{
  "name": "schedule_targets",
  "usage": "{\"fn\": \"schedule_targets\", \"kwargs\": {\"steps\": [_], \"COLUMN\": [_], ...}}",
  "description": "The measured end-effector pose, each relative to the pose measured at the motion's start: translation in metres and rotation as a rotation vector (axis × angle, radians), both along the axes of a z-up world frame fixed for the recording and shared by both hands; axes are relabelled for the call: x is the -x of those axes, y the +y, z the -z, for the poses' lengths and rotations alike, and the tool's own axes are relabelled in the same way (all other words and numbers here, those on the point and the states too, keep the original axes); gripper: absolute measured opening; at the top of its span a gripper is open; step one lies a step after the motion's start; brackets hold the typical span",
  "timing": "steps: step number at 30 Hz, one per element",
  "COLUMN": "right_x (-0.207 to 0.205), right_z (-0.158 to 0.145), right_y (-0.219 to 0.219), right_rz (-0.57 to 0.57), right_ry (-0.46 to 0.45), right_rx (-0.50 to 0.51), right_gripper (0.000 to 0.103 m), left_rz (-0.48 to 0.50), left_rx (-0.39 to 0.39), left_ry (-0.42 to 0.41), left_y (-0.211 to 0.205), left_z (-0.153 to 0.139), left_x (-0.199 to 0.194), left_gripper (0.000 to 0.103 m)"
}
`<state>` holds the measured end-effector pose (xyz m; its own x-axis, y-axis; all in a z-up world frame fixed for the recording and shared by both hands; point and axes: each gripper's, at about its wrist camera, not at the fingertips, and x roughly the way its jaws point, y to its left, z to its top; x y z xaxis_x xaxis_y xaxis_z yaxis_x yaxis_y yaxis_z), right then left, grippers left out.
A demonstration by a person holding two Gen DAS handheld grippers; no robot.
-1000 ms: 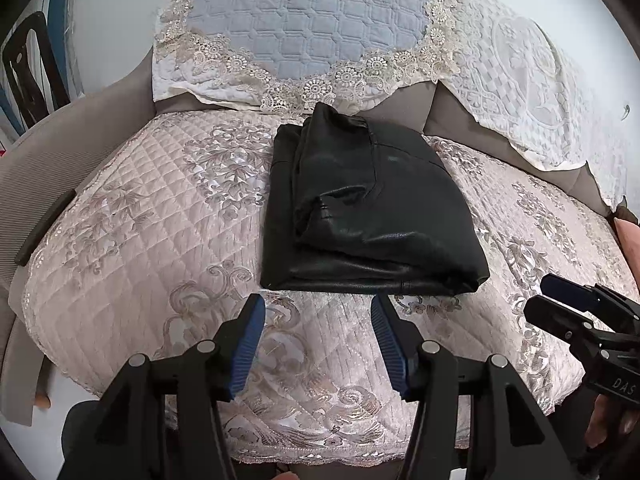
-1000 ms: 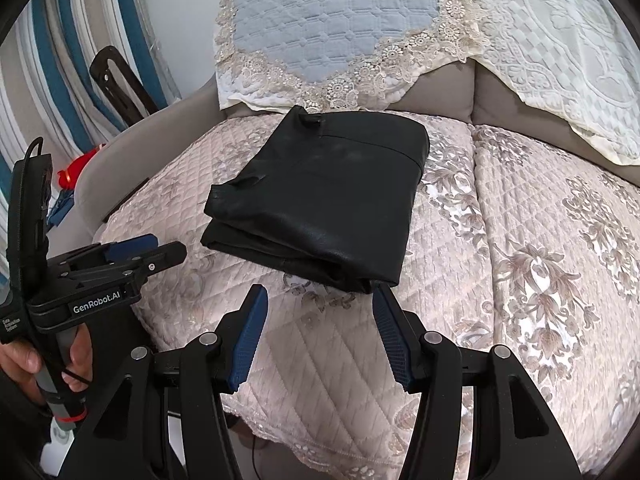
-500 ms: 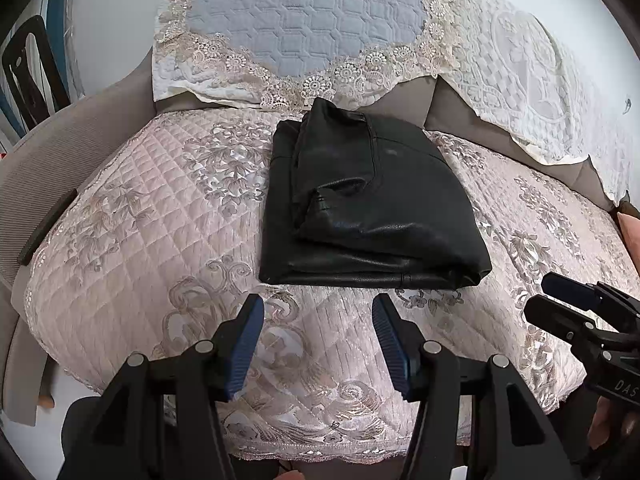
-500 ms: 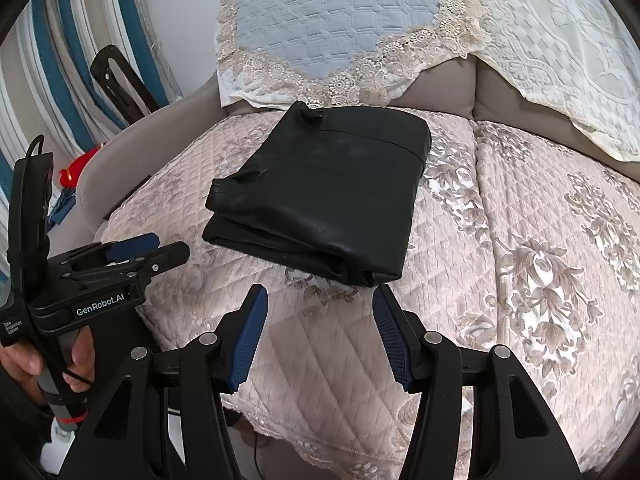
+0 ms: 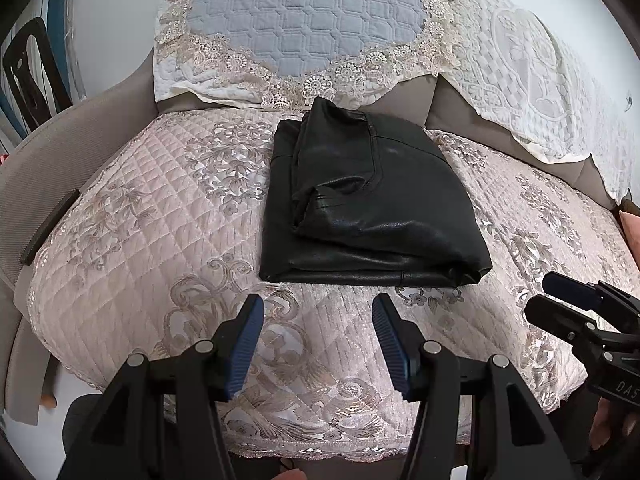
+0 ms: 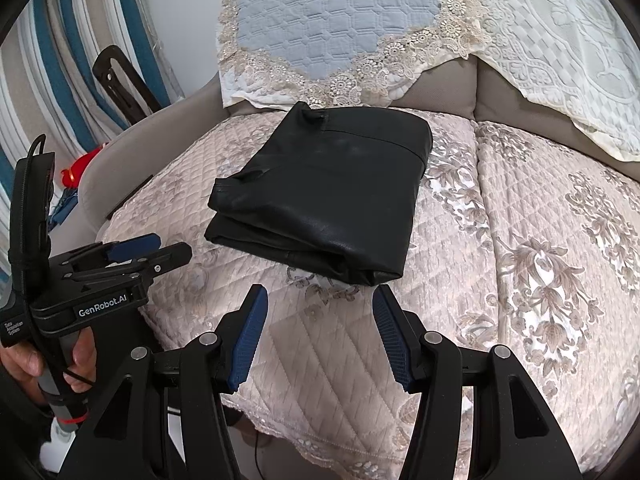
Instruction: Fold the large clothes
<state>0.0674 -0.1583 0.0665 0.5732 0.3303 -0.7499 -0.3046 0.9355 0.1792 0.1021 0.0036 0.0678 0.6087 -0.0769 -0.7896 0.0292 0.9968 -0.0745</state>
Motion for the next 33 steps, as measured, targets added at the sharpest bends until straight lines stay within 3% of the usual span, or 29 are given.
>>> {"fn": "schedule_targets", "kwargs": {"steps": [33], "right_x": [0.0043], "right_z": [-0.0013], "right_y": [-0.0042], "right_rz": [0.011], "right_ry": [-0.002], "right_rx": [-0.015], "right_gripper": [0.056], "left_rz": [-0.014], "left_rx": [-0.019], "left_ry": [0.007], "left_y": [-0.0101], "left_z": [0.0017], "left_x": [0.0023], "left_gripper": [0.058]}}
